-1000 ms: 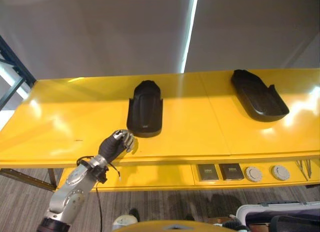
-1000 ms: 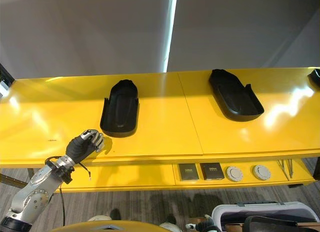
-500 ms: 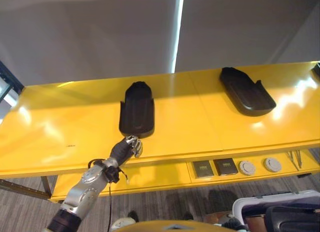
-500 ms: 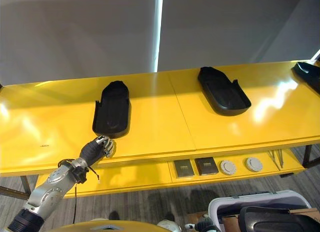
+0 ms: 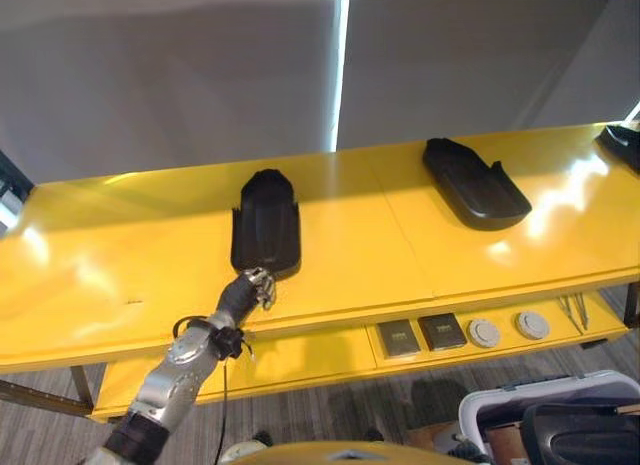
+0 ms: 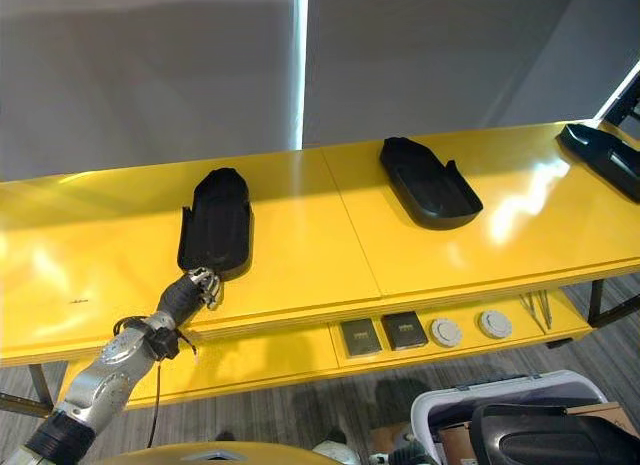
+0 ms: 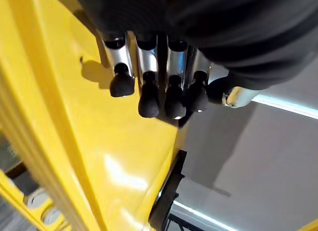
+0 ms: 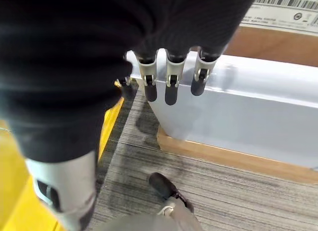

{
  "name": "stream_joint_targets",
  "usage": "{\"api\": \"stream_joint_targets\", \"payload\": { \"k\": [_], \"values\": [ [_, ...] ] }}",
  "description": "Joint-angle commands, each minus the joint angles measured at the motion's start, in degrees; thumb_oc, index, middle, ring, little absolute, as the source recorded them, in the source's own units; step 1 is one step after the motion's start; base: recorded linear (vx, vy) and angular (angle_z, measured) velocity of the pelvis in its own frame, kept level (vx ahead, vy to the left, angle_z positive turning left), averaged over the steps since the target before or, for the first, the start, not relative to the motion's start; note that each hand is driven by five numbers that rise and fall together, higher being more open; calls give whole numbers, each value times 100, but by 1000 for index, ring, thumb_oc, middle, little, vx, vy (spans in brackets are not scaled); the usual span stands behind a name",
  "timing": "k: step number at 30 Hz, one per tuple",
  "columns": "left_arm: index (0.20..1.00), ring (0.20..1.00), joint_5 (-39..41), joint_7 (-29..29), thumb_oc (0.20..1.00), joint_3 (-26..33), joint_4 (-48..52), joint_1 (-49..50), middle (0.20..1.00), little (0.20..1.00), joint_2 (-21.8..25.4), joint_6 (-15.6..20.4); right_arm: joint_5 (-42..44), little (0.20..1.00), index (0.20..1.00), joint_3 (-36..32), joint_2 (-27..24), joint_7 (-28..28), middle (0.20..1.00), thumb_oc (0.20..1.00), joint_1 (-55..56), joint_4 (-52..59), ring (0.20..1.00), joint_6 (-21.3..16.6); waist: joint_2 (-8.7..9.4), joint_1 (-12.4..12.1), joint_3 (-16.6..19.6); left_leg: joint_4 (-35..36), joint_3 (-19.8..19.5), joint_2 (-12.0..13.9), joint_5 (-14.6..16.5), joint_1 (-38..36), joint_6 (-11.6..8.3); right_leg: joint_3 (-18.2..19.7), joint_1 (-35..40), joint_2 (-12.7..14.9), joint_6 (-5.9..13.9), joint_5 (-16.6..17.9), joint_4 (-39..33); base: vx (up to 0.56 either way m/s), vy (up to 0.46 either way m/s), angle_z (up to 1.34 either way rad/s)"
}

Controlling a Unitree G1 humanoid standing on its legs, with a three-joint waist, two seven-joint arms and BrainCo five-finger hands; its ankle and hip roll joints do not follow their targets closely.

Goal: Move parts from the plastic box to the shelf.

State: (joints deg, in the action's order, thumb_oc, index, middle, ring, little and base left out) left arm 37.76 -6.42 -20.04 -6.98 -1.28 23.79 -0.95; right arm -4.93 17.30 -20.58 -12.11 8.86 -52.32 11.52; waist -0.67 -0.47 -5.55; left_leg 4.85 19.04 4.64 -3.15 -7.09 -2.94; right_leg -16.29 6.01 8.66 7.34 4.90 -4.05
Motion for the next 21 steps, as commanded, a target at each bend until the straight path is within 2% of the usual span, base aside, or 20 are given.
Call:
{"api": "stream_joint_targets", "payload": {
  "k": [1,8,15,16,17,18,21],
  "values": [
    [200,200,-251,263,200,144,-428,-394,200,200,-48,179,-230,1000,1000,204,-140,115,1000,1000,-142,23,1000,72,158,21,-30,-350,-40,18,369,70,140,350,-163,197,333,-98,327,45,2,-2],
    [200,200,-364,466,200,187,-925,-836,200,200,-227,250,-362,1000,1000,295,-132,178,1000,1000,-155,105,1000,158,153,134,5,-360,4,33,379,8,144,410,-151,182,331,-124,365,20,1,-8],
    [200,200,-395,268,200,112,-939,-1040,200,200,-264,287,-413,1000,1000,328,-121,202,1000,1000,-178,4,1000,78,145,180,20,-357,38,37,392,-13,146,425,-156,176,342,-142,388,2,0,-1],
    [332,332,-364,211,332,100,-877,-1032,332,332,-264,288,-416,1000,1000,328,-116,200,1000,1000,-183,-1,1000,76,145,178,17,-358,40,38,395,-11,145,421,-158,176,342,-144,389,0,0,0],
    [846,846,-336,163,846,94,-791,-1023,846,846,-258,286,-415,1000,1000,322,-110,198,1000,1000,-187,-10,1000,68,144,175,11,-359,39,38,398,-9,146,421,-160,175,342,-144,389,0,0,0],
    [1000,1000,-308,101,1000,90,-661,-1008,1000,1000,-246,285,-423,1000,1000,308,-102,200,1000,1000,-191,-15,1000,67,145,167,2,-369,30,36,402,-2,148,417,-162,176,341,-145,394,0,0,0],
    [1000,1000,-119,-23,1000,119,-164,-935,1000,1000,-189,203,-386,1000,1000,286,-92,183,1000,1000,-201,-13,1000,79,145,130,-22,-385,9,37,409,12,144,397,-151,175,331,-142,382,-7,-13,0]
  ]
}}
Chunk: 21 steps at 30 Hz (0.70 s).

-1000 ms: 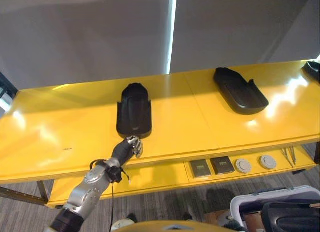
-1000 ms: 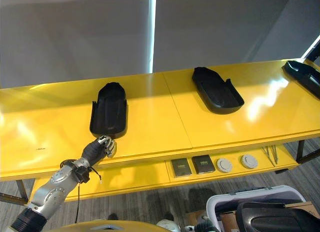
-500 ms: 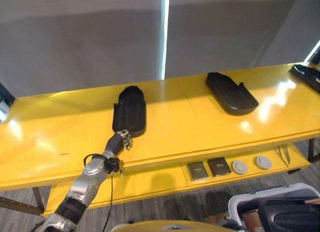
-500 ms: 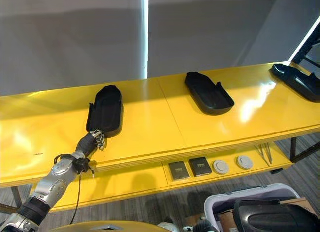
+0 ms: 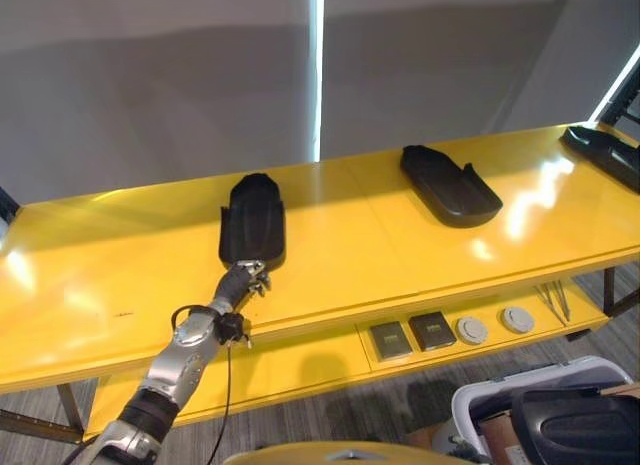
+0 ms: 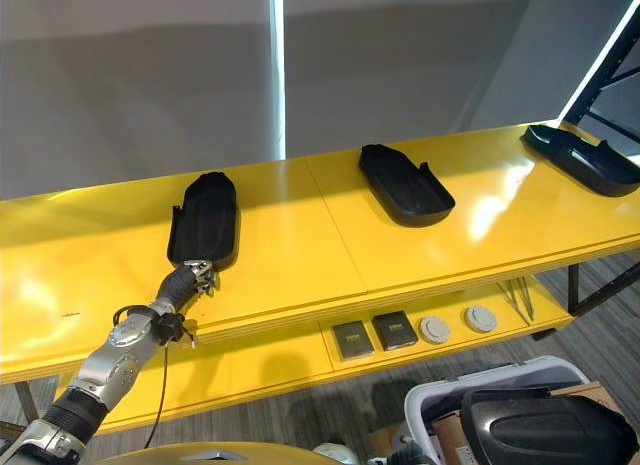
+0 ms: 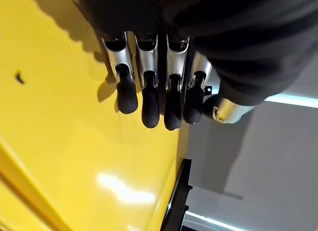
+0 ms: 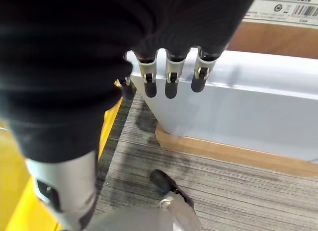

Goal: Move parts from the plastic box to the shelf.

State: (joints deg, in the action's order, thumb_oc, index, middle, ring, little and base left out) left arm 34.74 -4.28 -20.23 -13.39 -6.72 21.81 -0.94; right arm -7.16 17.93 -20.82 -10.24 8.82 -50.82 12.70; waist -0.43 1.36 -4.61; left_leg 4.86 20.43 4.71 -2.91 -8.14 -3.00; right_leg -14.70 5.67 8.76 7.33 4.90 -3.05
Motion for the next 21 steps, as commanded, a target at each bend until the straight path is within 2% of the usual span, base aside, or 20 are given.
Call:
{"api": "stream_joint_targets", "payload": {
  "k": [1,3,6,8,9,10,11,12,13,14,16,17,21],
  "values": [
    [1000,1000,244,-328,1000,168,740,-345,1000,1000,48,244,-153,1000,1000,190,-64,7,1000,1000,-195,-160,1000,-46,124,-75,-112,-399,-130,35,379,144,146,229,-133,162,322,-126,268,-19,-40,0],
    [1000,1000,322,-407,1000,235,1217,-235,1000,1000,142,227,-147,1000,1000,142,-70,16,1000,1000,-183,-157,1000,-74,128,-108,-125,-449,-141,52,399,157,137,207,-122,160,307,-128,257,-13,-48,0],
    [1000,1000,655,-822,1000,395,1950,12,1000,1000,289,99,-118,1000,1000,65,-79,29,1000,1000,-161,-137,1000,-61,132,-168,-167,-644,-235,68,489,194,120,222,-79,124,260,-164,244,-4,-26,0],
    [1000,1000,684,-1022,1000,455,2244,105,1000,1000,346,152,-103,1000,1000,56,-93,35,1000,1000,-170,-115,1000,-8,145,-208,-181,-840,-327,71,556,266,109,250,-85,114,231,-179,257,-33,-1,0],
    [1000,1000,833,-1304,1000,523,2753,195,1000,1000,396,171,34,1000,1000,37,-146,-16,1000,1000,-217,-164,1000,17,170,-334,-220,-1253,-699,52,650,496,76,381,-121,101,169,-178,288,-77,15,-20],
    [1000,1000,848,-1330,1000,571,3024,250,1000,1000,389,152,93,1000,1000,58,-188,-40,1000,1000,-260,-226,1000,-11,170,-435,-276,-1440,-1112,17,719,582,64,541,-94,86,151,-173,292,-107,113,-52],
    [1000,1000,976,-1484,1000,668,3343,346,1000,1000,369,128,341,1000,1000,79,-280,-94,1000,1000,-410,-383,1000,-77,189,-646,-306,-1651,-1958,-207,883,712,105,971,-134,85,139,-142,281,-88,165,-69],
    [1000,1000,1035,-1557,1000,717,3445,387,1000,1000,359,74,503,1000,1000,82,-321,-138,1000,1000,-495,-475,1000,-128,183,-727,-305,-1685,-2247,-332,988,723,138,1187,-155,88,153,-147,269,-106,207,-83],
    [1000,1000,1036,-1655,1000,736,3510,396,1000,1000,371,14,613,1000,1000,65,-342,-178,1000,1000,-538,-517,1000,-127,174,-747,-287,-1671,-2358,-401,1035,723,154,1304,-180,97,173,-147,258,-73,132,-106],
    [1000,1000,1032,-1650,1000,734,3525,389,1000,1000,378,12,615,1000,1000,47,-348,-185,1000,1000,-542,-532,1000,-145,165,-743,-286,-1659,-2342,-412,1047,712,162,1333,-188,105,188,-144,261,-128,237,-190],
    [1000,1000,1137,-1722,1000,575,3505,180,1000,1000,517,-59,927,1000,1000,-291,-352,-361,1000,1000,-460,-589,1000,-208,71,-490,-283,-1411,-2205,-550,1102,570,299,1573,-496,345,462,96,336,-167,285,-151],
    [1000,1000,1153,-1752,1000,564,3493,164,1000,1000,525,-70,990,1000,1000,-311,-350,-392,1000,1000,-452,-585,1000,-203,66,-484,-288,-1402,-2195,-562,1108,560,310,1591,-512,355,476,111,339,-117,159,-65],
    [1000,1000,1141,-1860,1000,441,3306,48,1000,1000,653,66,950,1000,1000,-636,-221,-447,1000,1000,-281,-637,1000,-415,48,-286,-368,-1331,-2040,-748,1197,488,470,1587,-1001,584,738,565,445,-139,112,-82]
  ]
}}
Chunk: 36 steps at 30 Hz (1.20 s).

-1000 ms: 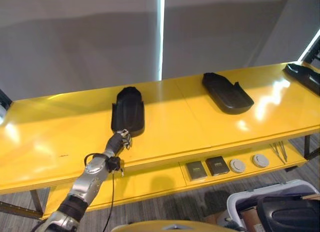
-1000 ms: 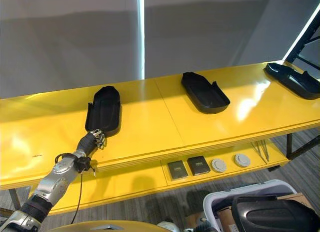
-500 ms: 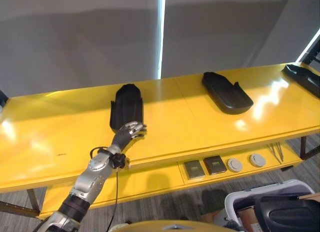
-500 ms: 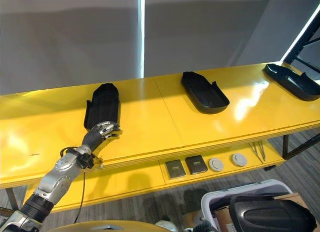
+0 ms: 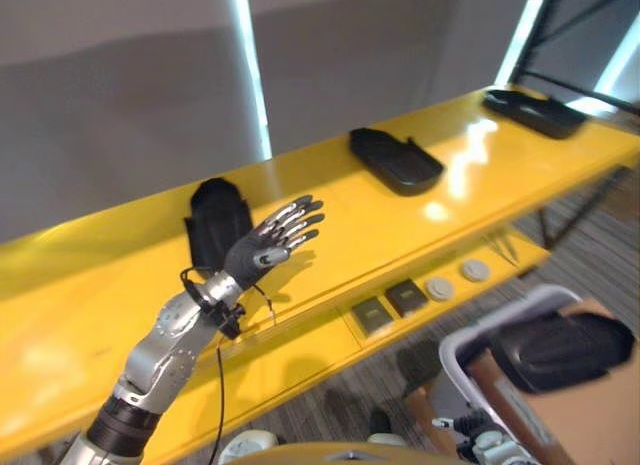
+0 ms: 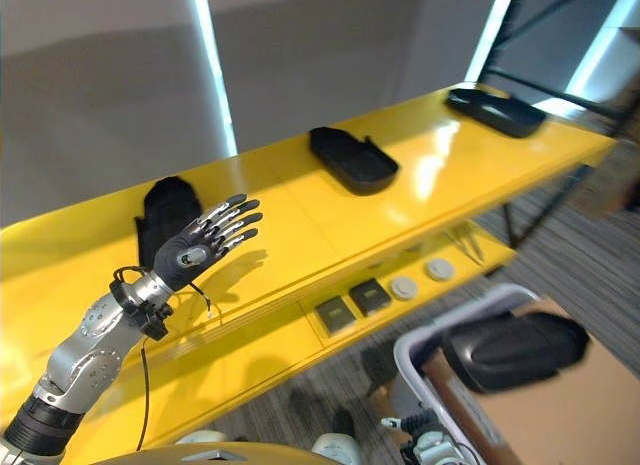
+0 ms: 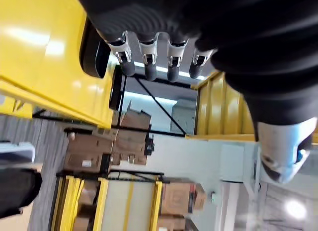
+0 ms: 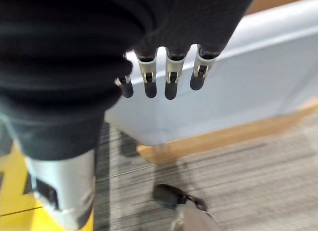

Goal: Move parts from the plastic box to the shelf.

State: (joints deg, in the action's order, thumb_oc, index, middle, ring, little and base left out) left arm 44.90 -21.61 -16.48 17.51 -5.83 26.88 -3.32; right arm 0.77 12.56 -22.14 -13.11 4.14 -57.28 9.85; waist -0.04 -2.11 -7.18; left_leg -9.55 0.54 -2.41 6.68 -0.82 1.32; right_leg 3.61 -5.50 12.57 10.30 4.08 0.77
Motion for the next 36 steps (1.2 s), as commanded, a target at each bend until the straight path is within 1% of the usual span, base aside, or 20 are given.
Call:
{"api": "stream_joint_targets", "payload": {
  "k": [1,3,5,10,11,15,17,21,22,24,25,28,29,30,31,32,33,34,35,36],
  "values": [
    [1000,1000,182,-159,1000,99,142,19,1000,1000,78,314,-90,1000,1000,-173,-19,-117,1000,1000,303,155,1000,-168,-30,55,-150,294,424,-79,201,-342,136,-835,-228,332,470,806,693,-289,163,-80],
    [1000,1000,219,-227,1000,105,121,11,1000,1000,5,270,-63,1000,1000,-150,-2,-143,1000,1000,307,153,1000,-231,-48,23,-112,382,650,-132,129,-301,195,-1119,-365,378,470,821,977,-260,130,-150],
    [1000,1000,244,-204,1000,34,60,-71,1000,1000,-78,228,13,1000,1000,-82,-14,-191,1000,1000,263,139,1000,-296,-130,-21,-105,440,1003,-171,84,-244,324,-1453,-450,365,351,610,1556,-227,82,-175],
    [1000,1000,101,-169,1000,-186,-84,-248,1000,1000,-241,219,170,1000,1000,37,21,-299,1000,1000,135,-48,1000,-389,-183,-101,-60,542,1469,-177,-33,-97,437,-1906,-259,372,172,179,1772,-133,-39,-83],
    [1000,1000,60,-126,1000,-260,-126,-295,1000,1000,-301,222,162,1000,1000,57,77,-325,1000,1000,74,-173,1000,-484,-180,-121,-28,624,1526,-155,-8,-142,369,-1976,-51,357,252,-35,1557,-41,-197,-96],
    [1000,1000,-7,-12,1000,-360,-234,-276,1000,1000,-401,303,101,1000,1000,115,152,-338,1000,1000,-31,-256,1000,-498,-165,-113,42,835,1874,-3,-191,-202,204,-2223,370,274,281,-169,878,3,-210,-92],
    [1000,1000,55,-26,1000,-404,-378,-282,1000,1000,-450,311,-56,1000,1000,67,173,-279,1000,1000,16,-298,1000,-581,-161,0,117,919,2120,213,-300,-245,46,-2293,557,141,216,-256,468,39,-299,-83],
    [1000,1000,57,127,1000,-475,-511,-318,1000,1000,-523,314,-160,1000,1000,50,190,-278,1000,1000,130,-238,1000,-600,-126,149,188,963,2318,480,-402,-304,-108,-2344,657,21,150,-249,227,70,-288,-37],
    [1000,1000,75,397,1000,-505,-576,-358,1000,1000,-557,270,-121,1000,1000,39,189,-280,1000,1000,183,-196,1000,-591,-101,219,205,917,2393,642,-441,-300,-196,-2374,661,-47,96,-253,170,65,-268,-7],
    [1000,1000,73,490,1000,-506,-585,-362,1000,1000,-558,265,-119,1000,1000,30,182,-275,1000,1000,196,-176,1000,-582,-96,234,208,894,2408,687,-450,-292,-222,-2382,663,-71,77,-252,151,57,-265,-10],
    [1000,1000,-320,1141,1000,-518,-770,-347,1000,1000,-560,221,-48,1000,1000,1,127,-275,1000,1000,252,-1,1000,-521,-37,289,184,572,2443,985,-450,-189,-385,-2415,642,-165,-45,-236,91,63,-320,-5],
    [1000,1000,-1092,1822,1000,-514,-1193,-316,1000,1000,-427,161,149,1000,1000,-12,-24,-250,1000,1000,176,273,1000,-429,33,271,114,-201,2269,1344,-409,54,-553,-2370,556,-246,-220,-246,120,60,-303,-25],
    [1000,1000,-1230,1944,1000,-506,-1454,-275,1000,1000,-398,239,202,1000,1000,11,-100,-243,1000,1000,142,416,1000,-351,28,243,73,-601,2063,1495,-575,228,-654,-2310,522,-313,-307,-275,150,71,-270,-48],
    [1000,1000,-2041,2189,1000,-362,-1862,-141,1000,1000,-251,371,368,1000,1000,69,-280,-225,1000,1000,9,616,1000,-256,12,100,-30,-1269,1460,1567,-869,560,-767,-2104,478,-436,-438,-320,210,66,-202,-50],
    [1000,1000,-2511,2197,1000,-327,-1968,-125,1000,1000,-208,383,445,1000,1000,95,-323,-231,1000,1000,-36,666,1000,-216,2,59,-55,-1378,1326,1561,-902,632,-774,-2055,465,-466,-468,-339,242,18,-168,-91],
    [1000,1000,-3452,2109,1000,-294,-2383,-64,1000,1000,0,511,607,1000,1000,167,-431,-226,1000,1000,-169,743,1000,-165,-6,-84,-143,-1354,881,1322,-1194,882,-666,-1880,366,-545,-573,-273,294,-6,-63,-93],
    [1000,1000,-3616,2080,1000,-309,-2498,-61,1000,1000,41,606,651,1000,1000,189,-440,-249,1000,1000,-197,729,1000,-183,-16,-121,-160,-1300,786,1253,-1213,910,-653,-1835,361,-568,-576,-279,305,29,-10,-83],
    [1000,1000,-4332,1997,1000,-363,-2797,-8,1000,1000,158,956,809,1000,1000,253,-509,-250,1000,1000,-361,585,1000,-279,-51,-257,-212,-1006,563,1041,-1218,946,-619,-1715,365,-638,-576,-309,324,81,58,-57],
    [1000,1000,-4613,2044,1000,-428,-2825,-1,1000,1000,204,1007,843,1000,1000,273,-544,-237,1000,1000,-423,544,1000,-300,-78,-300,-223,-774,507,985,-1263,946,-642,-1679,391,-662,-561,-322,301,192,184,-64],
    [1000,1000,-5853,2107,1000,-748,-2917,41,1000,1000,347,1140,953,1000,1000,327,-634,-215,1000,1000,-571,538,1000,-244,-165,-358,-273,-238,390,907,-1668,1107,-740,-1563,489,-709,-538,-370,268,198,231,-67]
  ]
}}
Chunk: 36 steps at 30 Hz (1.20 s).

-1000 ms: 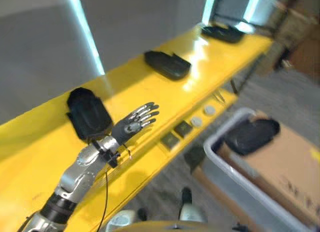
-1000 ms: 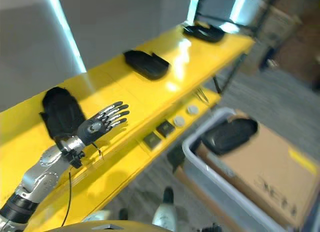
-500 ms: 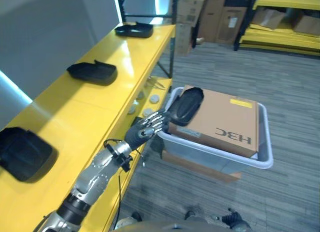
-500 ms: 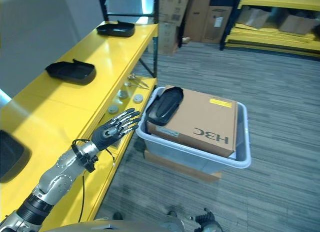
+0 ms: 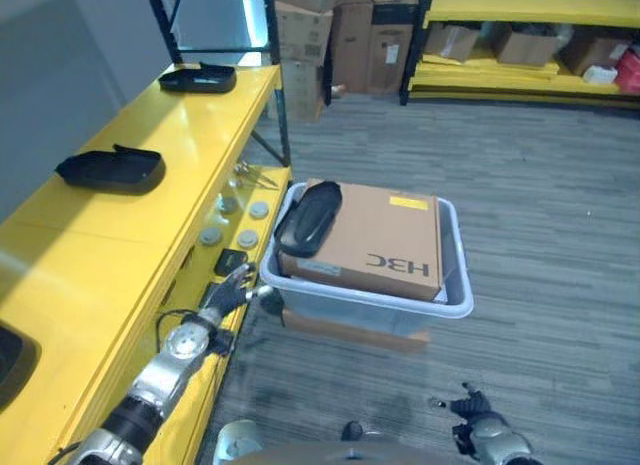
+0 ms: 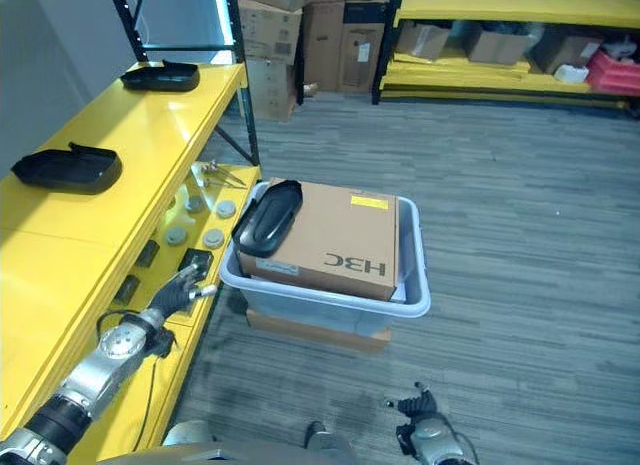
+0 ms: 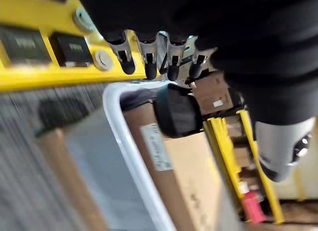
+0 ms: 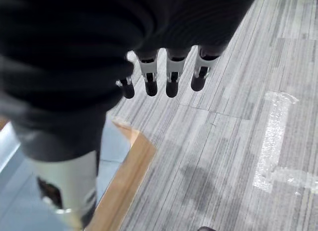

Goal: Move parts from the plastic box to the shelf.

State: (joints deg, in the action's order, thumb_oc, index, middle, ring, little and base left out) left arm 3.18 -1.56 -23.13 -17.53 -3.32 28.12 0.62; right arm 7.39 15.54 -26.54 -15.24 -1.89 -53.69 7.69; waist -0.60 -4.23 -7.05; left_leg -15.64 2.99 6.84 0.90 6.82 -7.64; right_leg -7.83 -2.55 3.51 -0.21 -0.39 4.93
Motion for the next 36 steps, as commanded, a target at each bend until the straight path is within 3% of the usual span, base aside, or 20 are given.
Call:
{"api": "stream_joint_targets", "payload": {
  "k": [1,2,3,4,5,6,11,13,16,18,20,22,25,26,27,29,36],
  "values": [
    [1000,1000,-1959,248,1000,-278,383,-225,1000,1000,274,653,353,1000,1000,75,-227,-18,1000,1000,18,296,1000,58,-125,-98,-308,440,142,1,-1122,379,162,-390,240,226,516,24,-105,192,227,-59],
    [1000,1000,-2038,279,1000,-352,280,-250,1000,1000,282,581,370,1000,1000,88,-237,-15,1000,1000,26,355,1000,106,-122,-79,-309,469,152,2,-1091,363,175,-385,254,245,517,4,-89,106,178,-32],
    [1000,1000,-2106,540,1000,-564,-137,-301,1000,1000,225,422,455,1000,1000,104,-232,-25,1000,1000,50,446,1000,135,-107,2,-270,694,198,-57,-777,202,263,-414,233,333,571,-10,-36,57,120,-26],
    [1000,1000,-2130,588,1000,-614,-268,-321,1000,1000,183,379,480,1000,1000,104,-224,-33,1000,1000,65,447,1000,115,-106,6,-261,744,205,-82,-726,153,277,-410,229,353,587,-17,-23,91,181,-60],
    [1000,1000,-2145,879,1000,-906,-989,-370,1000,1000,-50,231,875,1000,1000,57,-116,-41,1000,1000,129,339,1000,-107,-95,93,-207,948,233,-215,-459,-55,330,-420,165,438,665,-22,31,61,112,-81],
    [1000,1000,-2145,913,1000,-929,-1056,-377,1000,1000,-84,190,941,1000,1000,46,-106,-45,1000,1000,136,328,1000,-136,-94,96,-204,966,239,-226,-445,-72,335,-420,158,447,670,-22,36,81,154,-90],
    [1000,1000,-1968,1999,1000,-1053,-2438,-153,1000,1000,-647,-35,1501,1000,1000,-262,209,-342,1000,1000,77,381,1000,-988,-113,153,-217,1313,327,-418,-366,-300,447,-438,84,548,757,12,55,42,88,-21],
    [1000,1000,-1696,2505,1000,-881,-2918,110,1000,1000,-754,74,1564,1000,1000,-532,173,-974,1000,1000,-64,1281,1000,-1320,-109,132,-277,1432,354,-464,-352,-331,505,-466,33,588,795,5,85,5,58,2],
    [1000,1000,-1233,2731,1000,-615,-3259,377,1000,1000,-804,177,1278,1000,1000,-1043,-61,-1661,1000,1000,-313,2537,1000,-1576,-104,66,-359,1508,343,-481,-344,-267,560,-535,-69,615,845,5,102,-48,12,1],
    [1000,1000,-1141,2775,1000,-512,-3357,476,1000,1000,-813,199,1133,1000,1000,-1261,-180,-1901,1000,1000,-396,3086,1000,-1578,-100,26,-381,1540,300,-494,-337,-246,583,-563,-99,622,870,-5,112,-30,-3,4],
    [1000,1000,-998,2755,1000,-251,-3437,728,1000,1000,-798,284,919,1000,1000,-1760,-575,-2354,1000,1000,-624,4329,1000,-1241,-85,-90,-432,1584,209,-515,-327,-221,606,-640,-104,640,910,-25,121,4,-2,20],
    [1000,1000,-761,2584,1000,-10,-3582,838,1000,1000,-751,369,795,1000,1000,-2056,-956,-2445,1000,1000,-973,4855,1000,-955,-78,-238,-430,1627,102,-537,-319,-225,606,-738,-68,656,930,-60,118,62,32,22],
    [1000,1000,-952,2381,1000,103,-3737,959,1000,1000,-689,577,939,1000,1000,-2013,-1363,-2249,1000,1000,-1557,4582,1000,-382,-65,-555,-392,1653,-117,-570,-347,-171,597,-918,-26,694,934,-59,96,90,60,29],
    [1000,1000,-934,2295,1000,54,-3837,1021,1000,1000,-674,638,1185,1000,1000,-1813,-1424,-2164,1000,1000,-1914,4123,1000,-11,-64,-801,-393,1630,-267,-598,-344,-147,598,-1049,29,743,925,-82,116,102,87,41],
    [1000,1000,-941,2302,1000,15,-3898,1042,1000,1000,-676,699,1250,1000,1000,-1728,-1395,-2164,1000,1000,-2017,3880,1000,18,-75,-889,-410,1609,-323,-613,-340,-130,605,-1092,41,760,916,-89,128,91,104,40],
    [1000,1000,-974,2314,1000,-55,-4033,1043,1000,1000,-699,802,1326,1000,1000,-1568,-1281,-2271,1000,1000,-2236,3390,1000,-20,-89,-1048,-461,1543,-433,-653,-334,-55,620,-1172,22,803,911,-91,172,7,102,45],
    [1000,1000,-675,2203,1000,-304,-4543,866,1000,1000,-660,1325,1601,1000,1000,-1154,-1300,-2705,1000,1000,-3144,1325,1000,-790,-200,-1503,-793,1226,-780,-858,-288,442,668,-1347,-333,980,912,-131,449,-77,102,34]
  ]
}}
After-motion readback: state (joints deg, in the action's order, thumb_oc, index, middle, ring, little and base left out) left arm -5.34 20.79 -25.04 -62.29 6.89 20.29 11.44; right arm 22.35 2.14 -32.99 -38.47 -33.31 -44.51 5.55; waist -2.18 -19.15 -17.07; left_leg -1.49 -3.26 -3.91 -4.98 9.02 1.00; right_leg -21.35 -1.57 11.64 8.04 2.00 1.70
